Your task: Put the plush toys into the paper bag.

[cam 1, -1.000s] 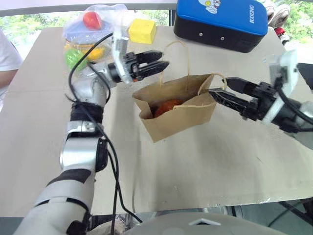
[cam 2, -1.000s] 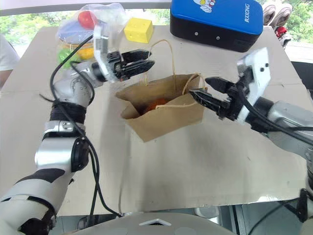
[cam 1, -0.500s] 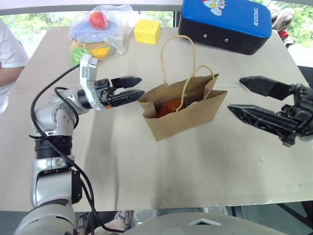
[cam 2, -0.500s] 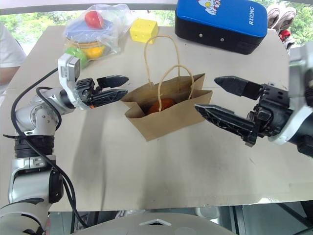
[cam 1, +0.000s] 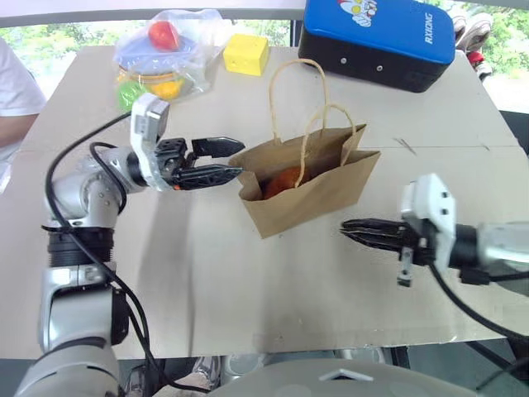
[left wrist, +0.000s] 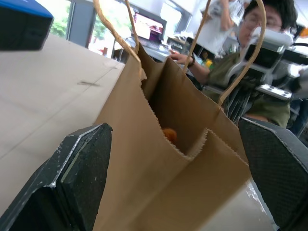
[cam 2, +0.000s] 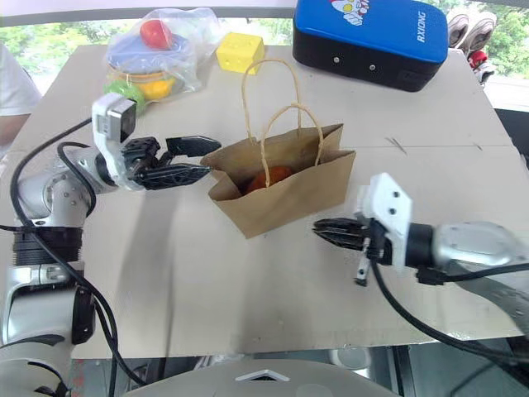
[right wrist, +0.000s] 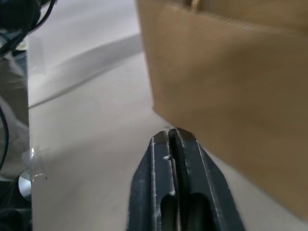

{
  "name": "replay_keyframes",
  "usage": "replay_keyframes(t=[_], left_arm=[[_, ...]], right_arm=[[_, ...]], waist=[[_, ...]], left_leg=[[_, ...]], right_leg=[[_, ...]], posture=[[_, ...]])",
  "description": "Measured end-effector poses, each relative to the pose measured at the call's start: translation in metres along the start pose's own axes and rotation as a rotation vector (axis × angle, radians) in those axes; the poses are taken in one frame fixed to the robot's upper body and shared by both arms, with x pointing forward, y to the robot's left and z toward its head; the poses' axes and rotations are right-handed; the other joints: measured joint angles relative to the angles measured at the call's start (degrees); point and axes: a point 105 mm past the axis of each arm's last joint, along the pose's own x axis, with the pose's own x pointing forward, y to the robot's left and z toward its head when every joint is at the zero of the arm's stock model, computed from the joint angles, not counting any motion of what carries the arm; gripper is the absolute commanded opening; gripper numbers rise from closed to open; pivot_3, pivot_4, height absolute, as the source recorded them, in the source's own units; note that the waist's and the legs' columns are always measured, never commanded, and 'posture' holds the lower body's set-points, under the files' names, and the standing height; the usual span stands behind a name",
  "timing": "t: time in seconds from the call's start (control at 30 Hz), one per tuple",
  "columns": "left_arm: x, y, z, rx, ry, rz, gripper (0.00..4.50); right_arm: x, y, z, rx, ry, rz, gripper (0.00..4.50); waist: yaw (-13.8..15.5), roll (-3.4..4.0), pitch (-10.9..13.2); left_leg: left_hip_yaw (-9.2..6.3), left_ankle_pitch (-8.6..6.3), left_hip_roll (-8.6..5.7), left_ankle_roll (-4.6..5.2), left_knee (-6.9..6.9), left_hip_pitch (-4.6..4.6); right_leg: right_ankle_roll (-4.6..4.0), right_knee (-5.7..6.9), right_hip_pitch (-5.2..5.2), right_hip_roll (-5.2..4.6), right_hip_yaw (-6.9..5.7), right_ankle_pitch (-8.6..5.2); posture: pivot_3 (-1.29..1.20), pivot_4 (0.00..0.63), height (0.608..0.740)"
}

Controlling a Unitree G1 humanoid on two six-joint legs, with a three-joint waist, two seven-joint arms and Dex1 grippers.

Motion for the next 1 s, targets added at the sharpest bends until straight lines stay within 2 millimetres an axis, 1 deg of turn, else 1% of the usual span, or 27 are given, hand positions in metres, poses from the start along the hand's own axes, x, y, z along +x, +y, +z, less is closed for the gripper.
replay_keyframes(t=[0.1,0.2,0.3,0.37,0.47,0.57,0.7,0.73,0.87,0.93,1.0], left_arm=[[0.001,-0.007,-0.016,-0.025,0.037,-0.020,4.50],[0.006,-0.014,-0.025,-0.038,0.056,-0.043,4.50],[0.009,-0.016,-0.024,0.001,0.064,-0.049,4.50],[0.016,-0.016,-0.026,0.049,0.067,-0.054,4.50],[0.024,-0.013,-0.033,0.108,0.080,-0.050,4.50],[0.027,-0.012,-0.039,0.130,0.084,-0.045,4.50],[0.022,-0.012,-0.043,0.138,0.075,-0.018,4.50],[0.017,-0.012,-0.042,0.148,0.071,0.004,4.50],[0.012,-0.011,-0.040,0.194,0.078,0.024,4.50],[0.013,-0.010,-0.042,0.208,0.073,0.039,4.50],[0.024,-0.010,-0.047,0.237,0.048,0.069,4.50]], right_arm=[[0.022,-0.008,-0.001,-0.033,-0.040,0.004,0.03],[0.035,-0.014,0.000,-0.061,-0.069,-0.001,0.03],[0.039,-0.018,-0.001,-0.072,-0.080,-0.008,0.03],[0.041,-0.021,-0.003,-0.064,-0.087,-0.011,0.03],[0.047,-0.027,0.001,-0.064,-0.113,-0.018,0.03],[0.051,-0.032,0.003,-0.064,-0.133,-0.027,0.03],[0.055,-0.035,0.007,-0.064,-0.153,-0.023,0.03],[0.056,-0.037,0.007,-0.063,-0.156,-0.024,0.03],[0.059,-0.040,0.005,-0.061,-0.157,-0.020,0.03],[0.059,-0.040,0.005,-0.063,-0.157,-0.016,0.03],[0.060,-0.040,0.006,-0.071,-0.162,-0.008,0.03]], waist=[[0.0,0.00,0.0],[0.5,0.00,0.0],[0.9,-0.01,0.0],[0.9,-0.02,0.0],[0.6,-0.02,0.0],[0.4,-0.01,0.0],[0.3,-0.01,0.0],[0.4,-0.02,0.0],[0.6,-0.01,0.0],[0.5,-0.01,0.0],[0.6,-0.01,0.0]], left_leg=[[0.03,0.00,0.01,0.00,0.01,-0.02],[0.00,0.00,0.01,0.00,0.02,-0.05],[0.01,0.00,-0.02,0.00,0.04,-0.05],[0.03,0.00,-0.03,0.00,0.06,-0.05],[0.01,0.00,-0.03,0.00,0.09,-0.02],[0.00,0.00,0.00,0.00,0.08,-0.02],[0.01,0.00,0.02,0.00,0.08,-0.02],[0.00,0.00,0.01,0.00,0.09,-0.02],[0.03,0.00,0.00,0.00,0.09,-0.02],[0.03,0.00,-0.01,0.00,0.09,-0.02],[0.03,0.00,-0.01,0.00,0.09,-0.03]], right_leg=[[-0.05,0.01,-0.03,0.00,0.03,0.05],[-0.18,0.03,-0.05,0.00,-0.01,0.13],[-0.18,0.00,-0.02,-0.03,-0.02,0.13],[-0.18,-0.01,0.00,-0.04,0.00,0.13],[-0.17,0.06,0.00,-0.01,0.00,0.15],[-0.18,0.11,-0.02,0.03,0.00,0.15],[-0.17,0.11,-0.02,0.03,0.00,0.15],[-0.17,0.11,-0.02,0.02,-0.01,0.15],[-0.17,0.10,-0.01,-0.01,0.00,0.15],[-0.17,0.09,-0.01,-0.01,0.00,0.15],[-0.16,0.10,0.00,-0.03,0.00,0.16]], posture=[[0.00,0.150,0.740],[0.00,0.150,0.740],[0.00,0.150,0.740],[0.00,0.150,0.740],[0.00,0.150,0.740],[0.00,0.150,0.740],[0.00,0.150,0.740],[0.00,0.150,0.740],[0.00,0.150,0.740],[0.00,0.150,0.740],[0.00,0.150,0.740]])
